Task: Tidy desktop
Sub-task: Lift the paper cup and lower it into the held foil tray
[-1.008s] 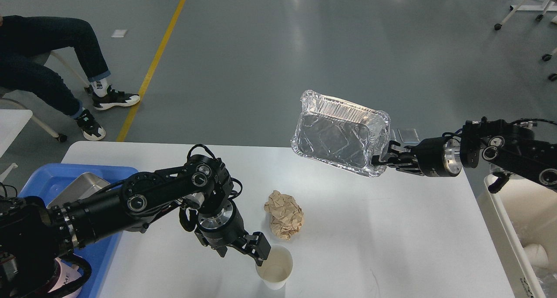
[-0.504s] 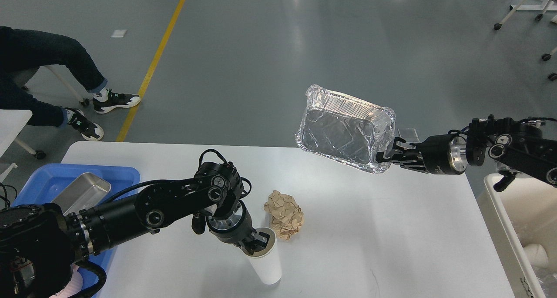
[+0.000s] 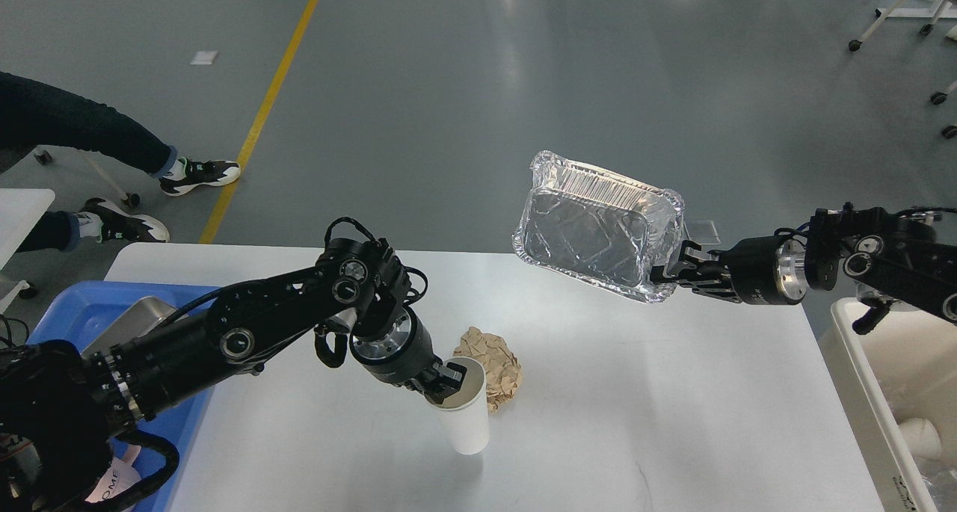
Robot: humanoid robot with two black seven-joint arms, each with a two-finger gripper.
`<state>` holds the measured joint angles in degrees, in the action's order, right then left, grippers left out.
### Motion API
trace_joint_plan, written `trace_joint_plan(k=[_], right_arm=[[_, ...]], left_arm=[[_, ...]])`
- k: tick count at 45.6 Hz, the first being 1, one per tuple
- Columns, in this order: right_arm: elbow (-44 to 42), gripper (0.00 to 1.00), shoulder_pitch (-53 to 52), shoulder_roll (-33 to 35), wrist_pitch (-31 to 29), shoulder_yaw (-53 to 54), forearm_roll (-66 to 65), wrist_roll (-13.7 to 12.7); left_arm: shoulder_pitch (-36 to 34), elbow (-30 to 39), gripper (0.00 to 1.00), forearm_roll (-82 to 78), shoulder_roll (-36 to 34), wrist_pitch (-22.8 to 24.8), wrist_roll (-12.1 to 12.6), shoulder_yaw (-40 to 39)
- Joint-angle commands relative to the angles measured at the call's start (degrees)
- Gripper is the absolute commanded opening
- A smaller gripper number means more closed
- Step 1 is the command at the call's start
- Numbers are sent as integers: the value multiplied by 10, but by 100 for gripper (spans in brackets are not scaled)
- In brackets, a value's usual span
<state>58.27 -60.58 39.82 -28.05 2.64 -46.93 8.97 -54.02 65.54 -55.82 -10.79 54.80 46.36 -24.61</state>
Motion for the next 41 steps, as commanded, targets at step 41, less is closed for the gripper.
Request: trace_joint_plan(k=[41], right_arm=[[52,0,1,-68,-31,-19,-30,0]], left_arm=[[-164,-91,0,55,-150,2,3,-337]])
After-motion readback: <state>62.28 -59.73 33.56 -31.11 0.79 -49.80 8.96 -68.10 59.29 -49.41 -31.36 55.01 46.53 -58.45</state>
